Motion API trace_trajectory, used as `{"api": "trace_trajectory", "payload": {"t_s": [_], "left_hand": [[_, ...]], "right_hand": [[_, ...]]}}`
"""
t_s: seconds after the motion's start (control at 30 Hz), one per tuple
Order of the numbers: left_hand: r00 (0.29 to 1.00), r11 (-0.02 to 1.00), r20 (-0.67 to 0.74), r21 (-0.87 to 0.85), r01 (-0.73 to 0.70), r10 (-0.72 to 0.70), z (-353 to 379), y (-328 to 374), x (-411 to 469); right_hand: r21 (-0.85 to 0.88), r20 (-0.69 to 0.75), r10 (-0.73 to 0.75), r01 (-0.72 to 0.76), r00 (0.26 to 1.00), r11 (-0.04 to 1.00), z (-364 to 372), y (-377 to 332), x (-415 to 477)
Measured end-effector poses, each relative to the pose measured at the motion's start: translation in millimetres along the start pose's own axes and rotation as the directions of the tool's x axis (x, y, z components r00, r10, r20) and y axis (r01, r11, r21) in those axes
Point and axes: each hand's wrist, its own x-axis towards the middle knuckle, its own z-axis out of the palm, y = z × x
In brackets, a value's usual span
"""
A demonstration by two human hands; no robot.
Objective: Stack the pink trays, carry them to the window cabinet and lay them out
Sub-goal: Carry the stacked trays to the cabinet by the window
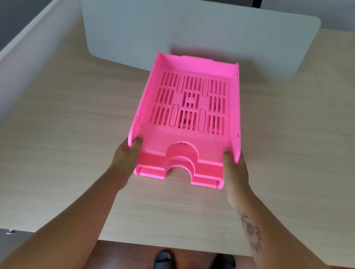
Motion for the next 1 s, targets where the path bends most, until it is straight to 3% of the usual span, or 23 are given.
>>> {"api": "trace_trajectory", "payload": {"t_s": [0.57,0.7,1.0], "left_hand": [[0.982,0.993,0.184,-0.121,-0.014,0.036,-5.1,-26.3,1.6],[0.985,0.991,0.148,-0.112,-0.074,0.09,-3.4,-37.9,-3.7],[0.995,0.978,0.082,-0.206,-0.037,0.055,4.3,-23.2,-3.8]], "right_hand": [[0.131,0.086,0.111,-0.122,0.99,0.984,0.2,24.8,3.2],[0.143,0.112,0.093,-0.109,0.989,0.984,0.1,30.0,-0.2],[0.174,0.087,0.14,-0.154,0.986,0.973,2.5,16.1,0.9]]}}
